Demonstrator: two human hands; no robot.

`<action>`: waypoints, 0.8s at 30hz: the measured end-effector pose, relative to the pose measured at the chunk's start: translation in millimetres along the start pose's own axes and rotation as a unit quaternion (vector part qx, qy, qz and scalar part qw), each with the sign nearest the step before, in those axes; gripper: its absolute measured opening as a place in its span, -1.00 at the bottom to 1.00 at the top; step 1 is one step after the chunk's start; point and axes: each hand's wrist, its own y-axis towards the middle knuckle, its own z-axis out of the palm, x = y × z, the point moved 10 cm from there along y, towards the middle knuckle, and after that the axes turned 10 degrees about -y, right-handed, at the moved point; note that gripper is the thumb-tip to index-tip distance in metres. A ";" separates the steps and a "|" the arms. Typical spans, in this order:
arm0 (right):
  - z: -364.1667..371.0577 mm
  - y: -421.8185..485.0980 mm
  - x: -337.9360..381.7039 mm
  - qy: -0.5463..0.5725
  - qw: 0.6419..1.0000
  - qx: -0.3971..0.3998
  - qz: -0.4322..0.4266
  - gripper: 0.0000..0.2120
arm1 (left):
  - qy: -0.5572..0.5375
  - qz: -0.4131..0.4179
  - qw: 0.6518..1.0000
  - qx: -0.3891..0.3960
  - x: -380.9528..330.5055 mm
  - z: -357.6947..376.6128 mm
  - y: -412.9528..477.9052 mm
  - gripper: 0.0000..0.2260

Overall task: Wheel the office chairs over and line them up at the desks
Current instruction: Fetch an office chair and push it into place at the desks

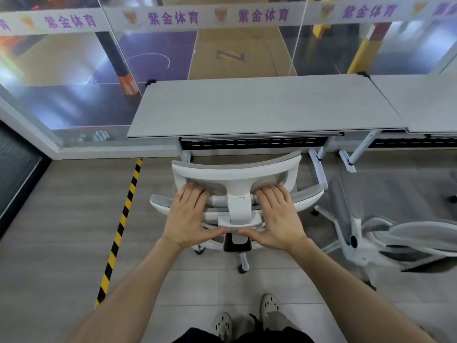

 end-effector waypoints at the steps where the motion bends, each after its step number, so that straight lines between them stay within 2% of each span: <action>1: -0.8 0.3 1.9 0.001 1.000 0.000 -0.001 0.04 | 0.001 0.000 1.000 0.000 1.7 -0.1 -1.5 -0.08; 16: 0.7 -0.2 29.9 0.016 0.999 -0.021 0.019 0.03 | 0.010 0.017 1.000 0.005 18.0 -14.4 -15.1 -0.07; 21: 4.4 -1.0 30.4 0.015 1.000 0.013 0.021 0.04 | -0.009 0.016 0.999 0.034 18.5 -16.8 -13.4 -0.07; 24: 6.8 -5.5 30.6 0.021 0.998 0.046 0.021 0.02 | -0.045 0.015 0.998 0.042 18.7 -21.9 -14.7 -0.18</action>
